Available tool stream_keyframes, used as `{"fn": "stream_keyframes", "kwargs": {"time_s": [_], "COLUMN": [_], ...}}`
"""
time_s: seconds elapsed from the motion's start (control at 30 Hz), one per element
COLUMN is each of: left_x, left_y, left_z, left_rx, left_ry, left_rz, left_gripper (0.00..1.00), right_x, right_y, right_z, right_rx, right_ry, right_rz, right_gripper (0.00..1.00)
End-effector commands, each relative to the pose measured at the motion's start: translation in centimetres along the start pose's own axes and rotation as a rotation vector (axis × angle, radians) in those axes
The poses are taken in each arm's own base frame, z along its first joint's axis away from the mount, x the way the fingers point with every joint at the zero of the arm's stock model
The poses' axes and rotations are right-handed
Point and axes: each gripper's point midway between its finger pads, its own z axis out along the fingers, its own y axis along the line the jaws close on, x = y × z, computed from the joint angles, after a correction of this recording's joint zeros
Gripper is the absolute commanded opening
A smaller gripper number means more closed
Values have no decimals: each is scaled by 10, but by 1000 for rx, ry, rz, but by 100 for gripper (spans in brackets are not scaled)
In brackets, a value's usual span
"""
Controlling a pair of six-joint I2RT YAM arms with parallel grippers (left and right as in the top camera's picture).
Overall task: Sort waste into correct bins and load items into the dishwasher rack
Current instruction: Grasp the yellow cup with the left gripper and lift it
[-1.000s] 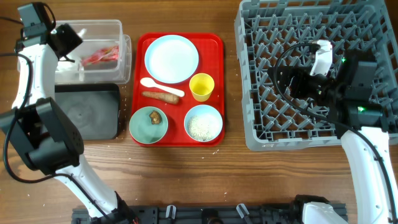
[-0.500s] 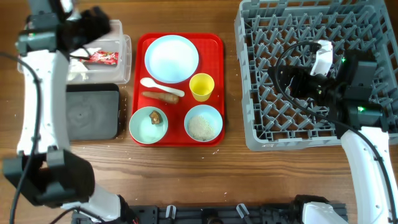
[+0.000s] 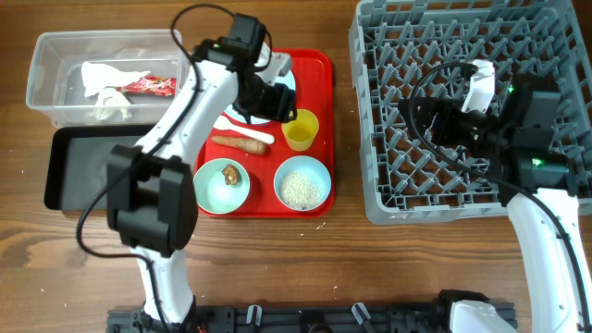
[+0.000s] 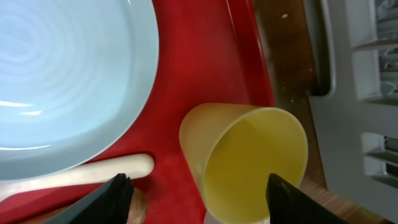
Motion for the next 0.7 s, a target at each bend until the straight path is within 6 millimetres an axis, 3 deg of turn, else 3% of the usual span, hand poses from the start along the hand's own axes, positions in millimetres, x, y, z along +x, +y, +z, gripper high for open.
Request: {"fn": "stream_keyframes", "kwargs": {"time_s": [0.0, 0.07, 0.23, 0.3, 0.43, 0.5, 0.67], "left_x": [7, 7, 5, 5, -2, -13, -36], "left_y": [1, 5, 0, -4, -11, -19, -34], "left_z": [24, 33, 43, 45, 35, 11, -87], "left_rx": [17, 16, 18, 20, 94, 222, 758], "left_ry": [48, 58, 57, 58, 32, -16, -162], "left_rz": [-20, -49, -86, -76, -88, -112, -184], "left_gripper": [56, 46, 9, 4, 4, 4, 4], "right_x": [-8, -8, -7, -6, -6, -9, -24], "right_y": [2, 2, 2, 1, 2, 5, 58], "right_z": [-3, -3, -3, -3, -3, -3, -11], "right_rx": [5, 5, 5, 5, 5, -17, -322], "right_ry": [-16, -16, -13, -10, -10, -18, -56], "right_rz": [-6, -6, -3, -2, 16, 63, -30], "right_gripper": [99, 99, 99, 99, 100, 99, 99]}}
